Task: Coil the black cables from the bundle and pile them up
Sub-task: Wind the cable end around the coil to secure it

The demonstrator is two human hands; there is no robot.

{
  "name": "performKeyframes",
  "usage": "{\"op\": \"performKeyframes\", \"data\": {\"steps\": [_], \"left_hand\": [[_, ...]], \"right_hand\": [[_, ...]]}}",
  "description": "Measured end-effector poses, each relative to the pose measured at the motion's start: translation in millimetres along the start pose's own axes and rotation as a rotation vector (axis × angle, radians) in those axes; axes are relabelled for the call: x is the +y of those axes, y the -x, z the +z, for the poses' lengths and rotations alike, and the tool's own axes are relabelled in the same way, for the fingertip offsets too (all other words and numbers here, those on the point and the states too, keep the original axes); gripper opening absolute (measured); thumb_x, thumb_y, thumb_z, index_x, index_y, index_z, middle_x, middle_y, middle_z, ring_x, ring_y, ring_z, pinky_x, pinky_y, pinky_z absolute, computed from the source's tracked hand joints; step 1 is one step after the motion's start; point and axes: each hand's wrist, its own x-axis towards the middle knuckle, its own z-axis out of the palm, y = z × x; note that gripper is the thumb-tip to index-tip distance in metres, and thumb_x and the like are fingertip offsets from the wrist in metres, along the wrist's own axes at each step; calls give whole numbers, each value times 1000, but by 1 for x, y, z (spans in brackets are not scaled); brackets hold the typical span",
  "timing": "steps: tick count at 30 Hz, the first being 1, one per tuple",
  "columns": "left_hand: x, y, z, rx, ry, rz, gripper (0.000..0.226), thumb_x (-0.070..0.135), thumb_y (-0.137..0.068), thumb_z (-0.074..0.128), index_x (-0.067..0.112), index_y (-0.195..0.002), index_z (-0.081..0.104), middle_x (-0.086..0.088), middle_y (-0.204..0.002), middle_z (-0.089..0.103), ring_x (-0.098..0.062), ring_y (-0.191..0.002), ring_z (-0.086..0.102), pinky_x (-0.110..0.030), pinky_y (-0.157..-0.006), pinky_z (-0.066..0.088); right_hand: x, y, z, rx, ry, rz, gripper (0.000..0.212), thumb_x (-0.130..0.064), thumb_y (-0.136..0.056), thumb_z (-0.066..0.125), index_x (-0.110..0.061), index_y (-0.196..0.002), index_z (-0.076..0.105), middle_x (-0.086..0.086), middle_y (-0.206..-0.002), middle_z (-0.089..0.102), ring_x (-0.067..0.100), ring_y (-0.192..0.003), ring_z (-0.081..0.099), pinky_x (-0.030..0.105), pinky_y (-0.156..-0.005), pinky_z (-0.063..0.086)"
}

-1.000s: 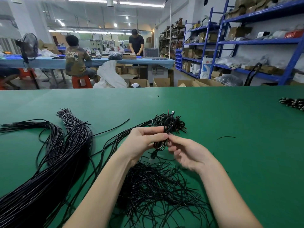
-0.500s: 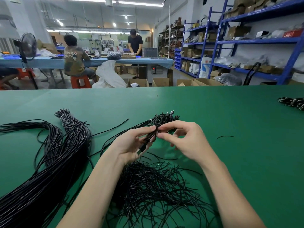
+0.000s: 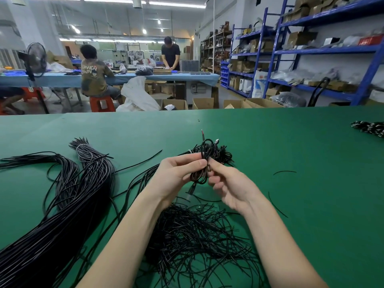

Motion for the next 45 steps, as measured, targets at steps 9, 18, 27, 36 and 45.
{"op": "performKeyframes", "data": {"steps": [9,18,27,36,45], "left_hand": [[8,2,-4,67,167,-317,24,16,-67,77,10,-90,73,-2,-73,71,-6,-54,62,-14,-53,54],[7,4,0,-25,228,-294,31,9,-70,74,3,-100,69,-5,-72,70,-9,-53,63,-16,-51,53],[11,5,-2,-97,-414,511,31,11,-78,78,6,-108,77,3,-95,75,-10,-88,70,-18,-79,52],[8,1,-3,69,-787,393,16,19,-93,70,28,-103,79,10,-101,73,-10,-92,62,-20,-77,47],[4,0,-10,-158,-189,-181,26,43,-77,74,20,-88,75,10,-68,53,-4,-55,46,-17,-54,37]], "right_hand": [[-17,10,-8,41,805,-528,13,-12,-89,78,-21,-98,76,-6,-92,77,15,-59,69,26,-58,59],[-19,10,-8,53,757,-590,8,-26,-76,87,-23,-74,81,-2,-64,72,11,-52,59,22,-47,48],[-6,1,-1,-156,-451,265,12,-7,-65,77,1,-69,68,4,-63,55,5,-45,50,9,-34,38],[-2,-4,-9,200,164,-240,8,-12,-90,73,-9,-83,74,-3,-65,66,3,-53,57,14,-45,47],[-7,-1,-12,120,873,-737,11,-27,-84,82,-32,-78,74,-13,-81,74,19,-60,59,18,-60,48]]}}
